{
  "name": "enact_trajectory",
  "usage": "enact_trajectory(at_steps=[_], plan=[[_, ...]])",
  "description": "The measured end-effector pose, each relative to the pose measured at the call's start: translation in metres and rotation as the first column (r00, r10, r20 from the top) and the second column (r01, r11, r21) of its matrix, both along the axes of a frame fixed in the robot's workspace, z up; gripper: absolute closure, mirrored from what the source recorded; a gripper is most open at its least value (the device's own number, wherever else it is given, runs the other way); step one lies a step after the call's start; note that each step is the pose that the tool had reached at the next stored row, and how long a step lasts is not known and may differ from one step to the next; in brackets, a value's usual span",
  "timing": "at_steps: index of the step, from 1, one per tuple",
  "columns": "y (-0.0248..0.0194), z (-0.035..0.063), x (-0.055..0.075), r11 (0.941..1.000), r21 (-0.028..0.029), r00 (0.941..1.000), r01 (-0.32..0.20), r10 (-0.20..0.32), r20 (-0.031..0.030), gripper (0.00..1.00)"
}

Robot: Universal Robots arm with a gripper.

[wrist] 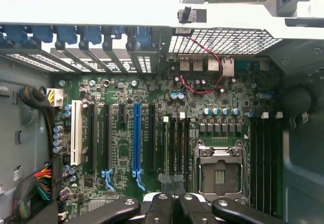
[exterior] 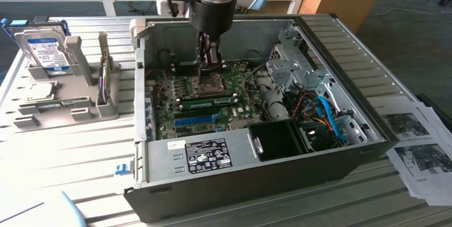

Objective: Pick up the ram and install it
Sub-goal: 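Press down the ram until it locks into place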

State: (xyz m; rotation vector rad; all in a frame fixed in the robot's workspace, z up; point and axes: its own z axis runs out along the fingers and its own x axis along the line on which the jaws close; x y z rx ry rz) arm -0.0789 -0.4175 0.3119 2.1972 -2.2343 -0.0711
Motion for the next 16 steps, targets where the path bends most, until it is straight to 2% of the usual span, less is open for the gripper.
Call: enact_trajectory(at_steps=[13,16], plan=[[0.0000,-0.0001,0.025,1.0000,0.0002,1.0000,0.000,0.000,0.0002,0.91],[0.0000,-0.0001,0.027,1.0000,0.0003,1.0000,0.000,0.000,0.0001,0.91]])
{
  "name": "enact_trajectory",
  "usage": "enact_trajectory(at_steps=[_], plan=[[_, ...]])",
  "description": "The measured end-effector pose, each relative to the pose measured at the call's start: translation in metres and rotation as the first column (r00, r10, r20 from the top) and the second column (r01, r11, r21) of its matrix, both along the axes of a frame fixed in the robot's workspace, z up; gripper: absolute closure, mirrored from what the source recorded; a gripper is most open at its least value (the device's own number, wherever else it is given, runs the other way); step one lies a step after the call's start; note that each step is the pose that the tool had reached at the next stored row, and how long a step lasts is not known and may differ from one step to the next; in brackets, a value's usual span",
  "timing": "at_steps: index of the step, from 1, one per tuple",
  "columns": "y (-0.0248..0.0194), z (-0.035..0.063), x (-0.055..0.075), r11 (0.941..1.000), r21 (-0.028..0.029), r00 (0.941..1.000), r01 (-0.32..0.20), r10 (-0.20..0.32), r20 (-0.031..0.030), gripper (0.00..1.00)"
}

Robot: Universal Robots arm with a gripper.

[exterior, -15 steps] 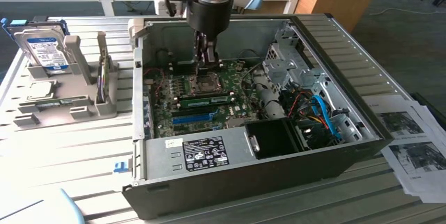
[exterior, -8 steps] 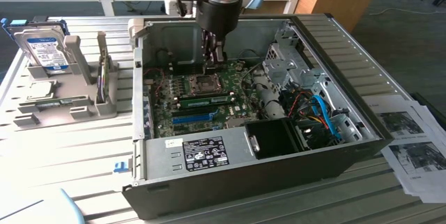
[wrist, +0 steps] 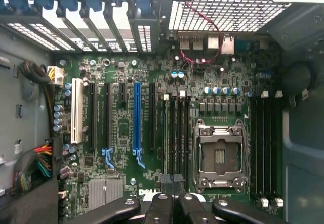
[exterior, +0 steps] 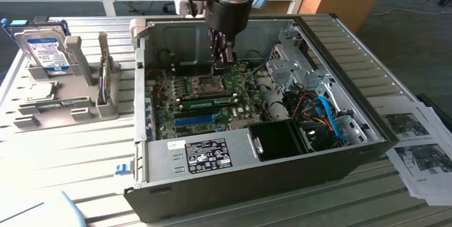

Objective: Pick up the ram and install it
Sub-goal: 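Press down the ram until it locks into place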

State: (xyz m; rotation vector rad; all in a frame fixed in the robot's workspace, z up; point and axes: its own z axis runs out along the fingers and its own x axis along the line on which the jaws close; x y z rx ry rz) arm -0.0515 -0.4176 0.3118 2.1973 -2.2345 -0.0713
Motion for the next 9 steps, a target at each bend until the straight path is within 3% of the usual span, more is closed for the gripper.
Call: enact_trajectory(at_steps=[9], plan=[[0.0001,0.0000,-0.0001,1.0000,0.0001,1.0000,-0.001,0.001,0.0029,0.91]])
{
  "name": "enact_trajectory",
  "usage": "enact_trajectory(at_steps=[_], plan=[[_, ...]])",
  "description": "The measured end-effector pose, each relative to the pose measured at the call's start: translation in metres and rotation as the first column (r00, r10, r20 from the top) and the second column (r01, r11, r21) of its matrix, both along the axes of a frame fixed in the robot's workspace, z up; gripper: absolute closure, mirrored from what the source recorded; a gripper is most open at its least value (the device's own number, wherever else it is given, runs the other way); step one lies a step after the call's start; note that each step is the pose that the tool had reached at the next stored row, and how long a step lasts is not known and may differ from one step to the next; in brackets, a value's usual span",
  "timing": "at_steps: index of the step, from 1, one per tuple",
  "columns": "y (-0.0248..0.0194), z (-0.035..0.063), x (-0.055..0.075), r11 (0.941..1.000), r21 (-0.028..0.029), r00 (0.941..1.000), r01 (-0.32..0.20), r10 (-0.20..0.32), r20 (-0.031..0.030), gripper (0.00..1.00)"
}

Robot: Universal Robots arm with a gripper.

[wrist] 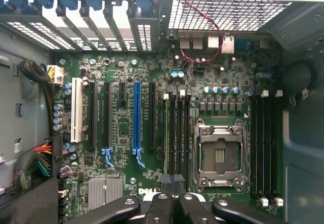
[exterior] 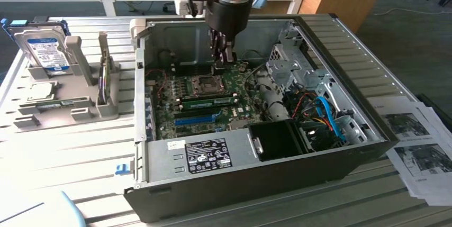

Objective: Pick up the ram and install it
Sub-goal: 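Press down the ram until it locks into place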

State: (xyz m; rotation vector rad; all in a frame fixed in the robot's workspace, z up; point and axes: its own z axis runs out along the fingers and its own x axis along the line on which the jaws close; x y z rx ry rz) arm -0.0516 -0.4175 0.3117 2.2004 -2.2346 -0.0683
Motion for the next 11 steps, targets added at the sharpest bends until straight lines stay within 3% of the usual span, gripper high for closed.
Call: enact_trajectory(at_steps=[11], plan=[[0.0000,0.0000,0.0000,1.0000,-0.0001,1.0000,0.000,0.000,0.0006,0.91]])
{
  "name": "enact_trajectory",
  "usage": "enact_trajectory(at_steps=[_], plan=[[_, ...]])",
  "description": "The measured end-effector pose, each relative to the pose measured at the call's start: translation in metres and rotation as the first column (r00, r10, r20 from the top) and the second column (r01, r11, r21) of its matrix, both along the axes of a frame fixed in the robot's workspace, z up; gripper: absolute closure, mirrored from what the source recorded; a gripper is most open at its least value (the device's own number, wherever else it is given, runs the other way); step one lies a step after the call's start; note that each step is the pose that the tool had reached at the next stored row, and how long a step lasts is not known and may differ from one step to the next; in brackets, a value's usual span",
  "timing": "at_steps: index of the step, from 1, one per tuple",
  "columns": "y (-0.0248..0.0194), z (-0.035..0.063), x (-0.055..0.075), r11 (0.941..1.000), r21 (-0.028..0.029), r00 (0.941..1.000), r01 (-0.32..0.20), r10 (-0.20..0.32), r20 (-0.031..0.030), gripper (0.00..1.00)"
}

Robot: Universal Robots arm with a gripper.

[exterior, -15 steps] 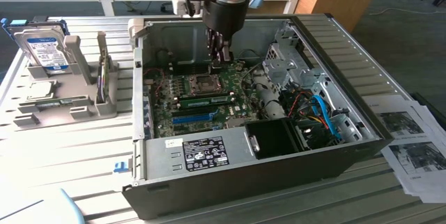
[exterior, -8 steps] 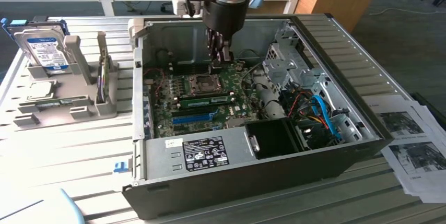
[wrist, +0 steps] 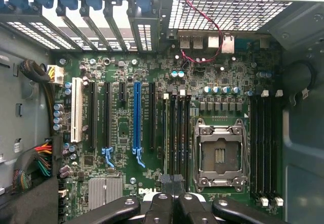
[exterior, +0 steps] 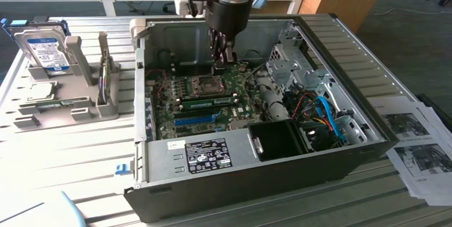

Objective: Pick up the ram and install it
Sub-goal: 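Press down the ram until it locks into place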

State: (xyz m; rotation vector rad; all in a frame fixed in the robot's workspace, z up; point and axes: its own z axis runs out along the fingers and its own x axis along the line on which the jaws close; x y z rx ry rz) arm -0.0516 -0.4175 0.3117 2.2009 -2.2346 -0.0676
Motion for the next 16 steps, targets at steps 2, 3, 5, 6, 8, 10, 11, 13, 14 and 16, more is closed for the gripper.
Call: enact_trajectory(at_steps=[2,3,5,6,8,10,11,13,14,16], plan=[[0.0000,0.0000,0.0000,1.0000,0.0000,1.0000,0.000,0.000,0.0000,0.91],[0.0000,0.0000,0.0000,1.0000,0.0000,1.0000,0.000,0.000,0.0001,0.91],[0.0000,0.0000,0.0000,1.0000,0.0000,1.0000,0.006,-0.006,-0.0001,0.91],[0.0000,0.0000,0.0000,0.9999,0.0001,0.9999,0.013,-0.013,0.0000,0.91],[0.0000,0.0000,0.0000,0.9993,-0.0001,0.9993,0.037,-0.037,-0.0001,0.91],[0.0000,-0.0002,0.0000,0.9974,0.0000,0.9974,0.072,-0.072,0.0000,0.91],[0.0000,-0.0002,0.0000,0.9959,-0.0001,0.9959,0.090,-0.090,-0.0001,0.91],[0.0000,-0.0003,0.0000,0.9921,-0.0001,0.9921,0.125,-0.125,-0.0001,0.91],[0.0000,-0.0003,0.0000,0.9896,-0.0001,0.9896,0.144,-0.144,-0.0001,0.91],[0.0000,-0.0004,0.0000,0.9838,-0.0001,0.9838,0.179,-0.179,0.0000,0.91]])
